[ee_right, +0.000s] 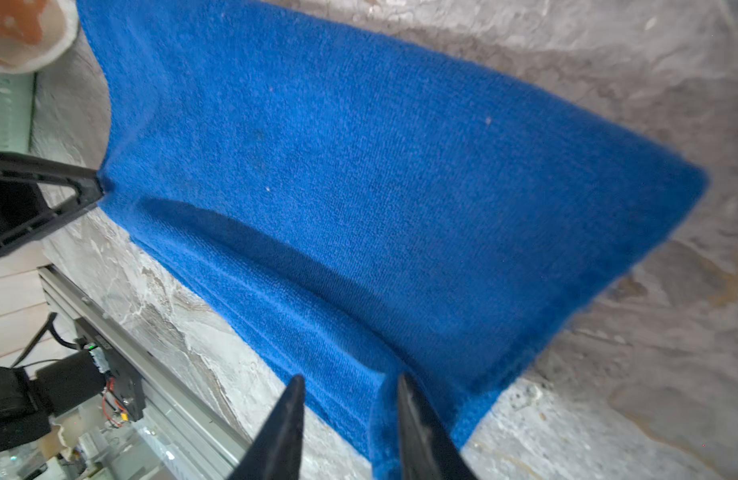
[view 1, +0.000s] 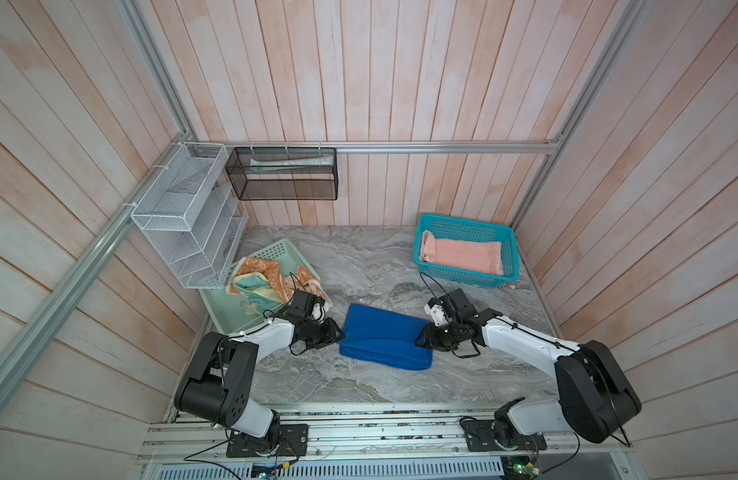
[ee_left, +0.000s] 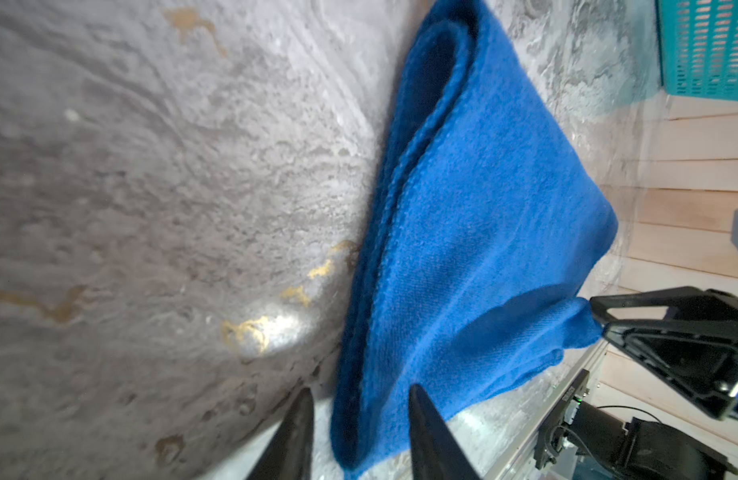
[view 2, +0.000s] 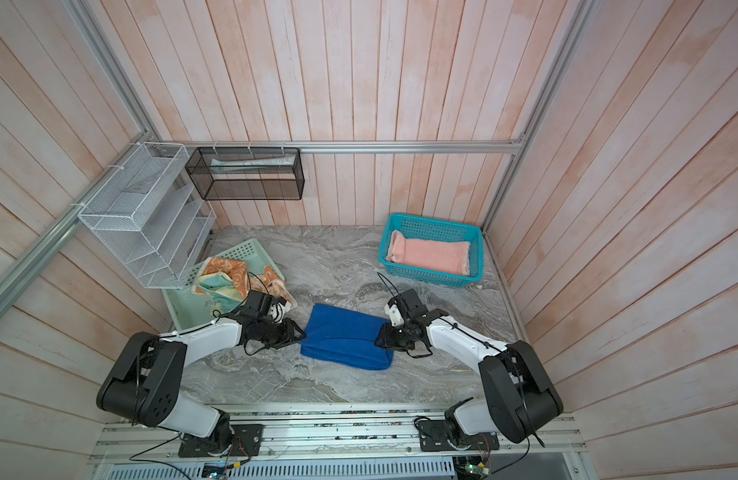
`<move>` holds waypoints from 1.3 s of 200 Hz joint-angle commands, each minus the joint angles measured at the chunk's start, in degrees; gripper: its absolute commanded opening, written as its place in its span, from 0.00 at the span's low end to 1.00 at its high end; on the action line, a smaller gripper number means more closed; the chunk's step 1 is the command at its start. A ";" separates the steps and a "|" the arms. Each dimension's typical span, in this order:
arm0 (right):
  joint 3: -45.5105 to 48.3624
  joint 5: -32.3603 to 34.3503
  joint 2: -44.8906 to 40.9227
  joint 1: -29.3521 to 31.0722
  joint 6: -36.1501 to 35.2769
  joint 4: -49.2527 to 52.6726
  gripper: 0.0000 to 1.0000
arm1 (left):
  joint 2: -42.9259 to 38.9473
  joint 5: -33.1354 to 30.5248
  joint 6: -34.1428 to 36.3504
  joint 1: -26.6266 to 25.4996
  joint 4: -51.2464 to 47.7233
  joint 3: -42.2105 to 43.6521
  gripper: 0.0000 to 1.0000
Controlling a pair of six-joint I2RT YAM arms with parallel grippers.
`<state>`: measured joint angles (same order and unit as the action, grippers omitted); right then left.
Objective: Fold and stack the towels
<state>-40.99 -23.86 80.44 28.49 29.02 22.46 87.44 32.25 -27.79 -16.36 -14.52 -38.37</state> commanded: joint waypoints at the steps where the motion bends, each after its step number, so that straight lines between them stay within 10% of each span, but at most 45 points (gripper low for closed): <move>1: -0.59 2.35 -1.22 0.46 -0.78 1.95 0.21 | 0.43 1.94 0.07 -0.19 1.88 -0.39 0.26; 30: -0.82 3.86 -4.87 0.73 -0.32 3.84 0.04 | -1.76 1.76 -0.38 -0.23 1.05 0.55 0.00; 90: -0.83 5.72 -11.75 0.71 0.38 9.56 0.00 | -6.84 1.79 -1.80 -0.25 -1.78 1.57 0.00; 141: -0.58 4.17 -7.15 1.57 1.72 8.39 0.35 | -6.79 2.20 -2.28 -0.28 -1.33 2.09 0.00; 260: 0.95 3.75 -2.60 2.85 3.77 5.72 0.26 | -6.61 2.38 -1.82 -0.38 -1.69 1.65 0.00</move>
<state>-40.91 -19.57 76.62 30.79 32.21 28.86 81.10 34.11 -29.82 -16.58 -15.68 -37.17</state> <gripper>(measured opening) 0.258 0.052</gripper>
